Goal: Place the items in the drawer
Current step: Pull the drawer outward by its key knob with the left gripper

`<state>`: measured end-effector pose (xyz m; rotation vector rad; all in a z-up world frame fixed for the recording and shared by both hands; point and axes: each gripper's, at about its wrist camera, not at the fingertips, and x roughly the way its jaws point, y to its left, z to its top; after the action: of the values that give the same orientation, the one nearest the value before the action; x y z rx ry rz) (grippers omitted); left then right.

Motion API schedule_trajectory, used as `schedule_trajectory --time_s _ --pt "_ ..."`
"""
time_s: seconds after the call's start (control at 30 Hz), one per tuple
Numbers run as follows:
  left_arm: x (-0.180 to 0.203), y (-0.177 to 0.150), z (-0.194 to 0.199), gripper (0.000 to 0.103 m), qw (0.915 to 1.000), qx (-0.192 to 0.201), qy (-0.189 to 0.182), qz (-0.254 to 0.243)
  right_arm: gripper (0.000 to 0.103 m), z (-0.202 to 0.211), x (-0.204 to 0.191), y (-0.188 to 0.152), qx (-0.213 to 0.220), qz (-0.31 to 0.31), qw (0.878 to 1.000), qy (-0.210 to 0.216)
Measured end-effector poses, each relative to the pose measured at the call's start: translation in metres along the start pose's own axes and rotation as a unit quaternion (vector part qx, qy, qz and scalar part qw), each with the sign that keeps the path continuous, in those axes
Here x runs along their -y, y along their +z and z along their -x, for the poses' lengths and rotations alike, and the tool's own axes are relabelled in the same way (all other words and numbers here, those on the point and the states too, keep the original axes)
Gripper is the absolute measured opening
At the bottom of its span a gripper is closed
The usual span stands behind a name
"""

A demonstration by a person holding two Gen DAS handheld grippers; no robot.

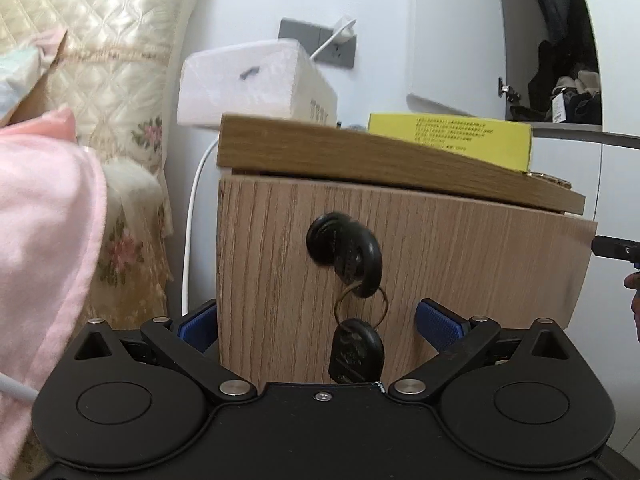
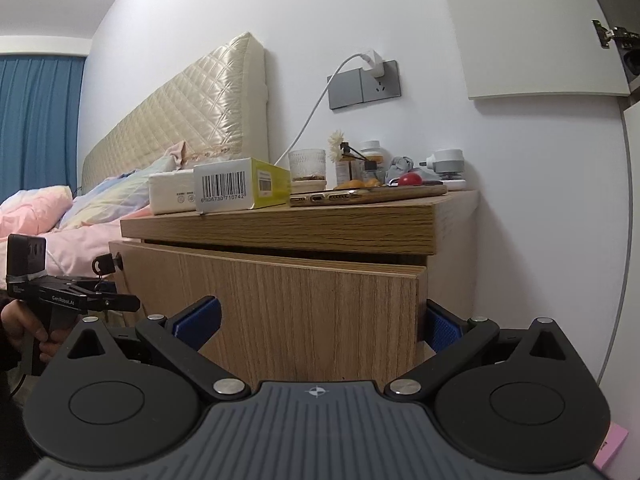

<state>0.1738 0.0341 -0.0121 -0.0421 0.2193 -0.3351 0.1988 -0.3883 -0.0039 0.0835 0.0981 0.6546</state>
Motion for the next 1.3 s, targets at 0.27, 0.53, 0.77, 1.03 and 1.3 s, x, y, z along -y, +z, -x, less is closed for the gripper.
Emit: schedule_trajectory --time_s 0.27,0.53,0.77,1.03,1.3 --pt "-0.004 0.002 -0.002 0.101 0.9999 0.003 -0.009 0.012 0.103 -0.007 -0.007 -0.003 0.004 -0.015 0.999 -0.037" --pt "0.0 0.001 -0.001 0.102 1.0 0.001 -0.005 0.006 0.103 -0.021 -0.015 -0.009 -0.024 -0.013 0.997 -0.071" --pt "0.002 0.002 0.002 0.1 1.0 -0.004 -0.002 0.008 0.103 -0.016 -0.007 -0.008 -0.032 -0.013 0.999 -0.036" --pt "0.007 -0.002 0.015 0.1 1.0 -0.004 -0.005 -0.003 0.103 -0.004 -0.011 -0.01 -0.029 -0.016 0.999 -0.019" --pt "0.015 -0.008 0.036 0.101 1.0 0.0 -0.002 -0.003 0.103 0.014 -0.024 -0.012 -0.034 -0.007 0.999 -0.013"
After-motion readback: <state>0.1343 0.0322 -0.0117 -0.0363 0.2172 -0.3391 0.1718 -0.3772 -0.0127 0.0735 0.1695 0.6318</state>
